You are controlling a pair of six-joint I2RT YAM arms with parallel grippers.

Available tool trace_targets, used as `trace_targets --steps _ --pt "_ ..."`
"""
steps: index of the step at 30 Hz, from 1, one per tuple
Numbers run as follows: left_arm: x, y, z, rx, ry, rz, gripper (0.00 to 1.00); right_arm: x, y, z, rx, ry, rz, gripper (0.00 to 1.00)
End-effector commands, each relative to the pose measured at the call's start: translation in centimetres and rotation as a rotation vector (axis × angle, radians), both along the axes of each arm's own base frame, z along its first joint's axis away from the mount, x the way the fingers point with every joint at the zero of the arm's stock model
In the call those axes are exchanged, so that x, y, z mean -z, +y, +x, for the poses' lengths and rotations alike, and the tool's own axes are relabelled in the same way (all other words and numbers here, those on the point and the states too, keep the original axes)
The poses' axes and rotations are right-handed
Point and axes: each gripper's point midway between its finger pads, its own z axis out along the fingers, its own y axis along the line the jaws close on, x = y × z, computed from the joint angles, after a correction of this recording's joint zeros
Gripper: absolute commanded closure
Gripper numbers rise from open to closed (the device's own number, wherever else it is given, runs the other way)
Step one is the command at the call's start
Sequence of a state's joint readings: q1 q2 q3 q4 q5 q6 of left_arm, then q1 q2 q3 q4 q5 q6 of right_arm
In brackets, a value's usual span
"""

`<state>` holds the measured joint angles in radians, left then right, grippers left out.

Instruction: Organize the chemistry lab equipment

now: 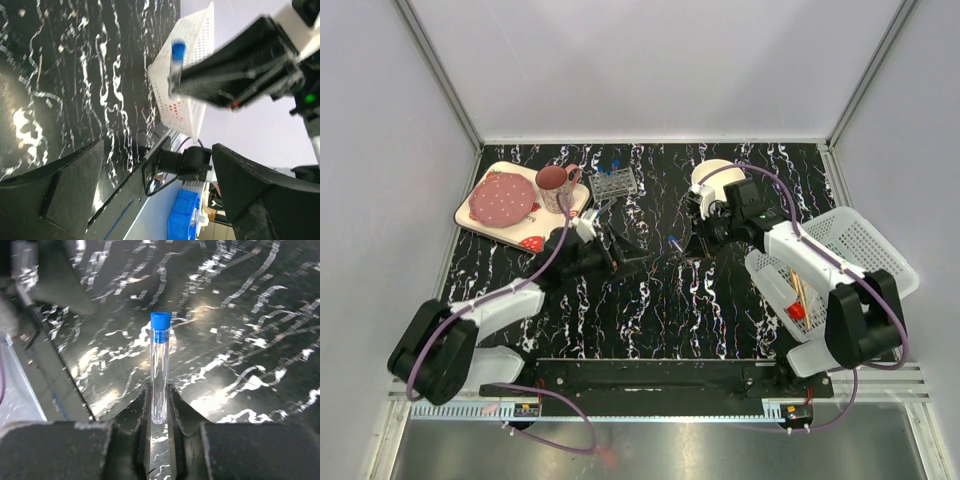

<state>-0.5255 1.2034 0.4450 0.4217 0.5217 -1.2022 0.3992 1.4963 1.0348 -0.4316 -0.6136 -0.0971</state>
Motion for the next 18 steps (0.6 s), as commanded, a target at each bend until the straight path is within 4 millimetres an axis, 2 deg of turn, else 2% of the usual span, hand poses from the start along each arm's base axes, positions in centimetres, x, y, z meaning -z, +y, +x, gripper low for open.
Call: trace_targets --steps 1,2,4,5,7,8,10,18 --pt "-7.0 -2.7 3.7 -0.019 -0.176 -0.123 0.11 -3.8 1.9 -3.7 -0.232 -0.062 0.181 0.98" --pt "-6.4 -3.4 3.8 -0.006 -0.156 -0.112 0.11 -4.4 1.9 -3.9 -0.241 -0.074 0.193 0.98" --pt "-7.5 -4.4 4.3 0.010 -0.177 -0.117 0.17 -4.9 2.0 -4.3 -0.263 -0.080 0.212 0.98" --pt "-6.5 -5.1 4.2 0.027 -0.150 -0.093 0.20 -5.2 2.0 -4.4 -0.265 -0.085 0.216 0.98" --pt "-6.3 -5.8 4.4 0.041 -0.144 -0.074 0.26 -5.7 2.2 -4.6 -0.281 -0.091 0.232 0.98" --pt "-5.5 -6.3 4.3 0.051 -0.124 -0.058 0.28 -5.9 2.2 -4.6 -0.283 -0.098 0.236 0.98" --pt "-4.8 -6.8 4.2 0.054 -0.104 -0.051 0.33 -6.1 2.2 -4.6 -0.284 -0.099 0.240 0.98" --pt "-5.3 -7.4 3.8 0.075 -0.132 0.008 0.46 -6.4 2.3 -4.8 -0.296 -0.104 0.251 0.98"
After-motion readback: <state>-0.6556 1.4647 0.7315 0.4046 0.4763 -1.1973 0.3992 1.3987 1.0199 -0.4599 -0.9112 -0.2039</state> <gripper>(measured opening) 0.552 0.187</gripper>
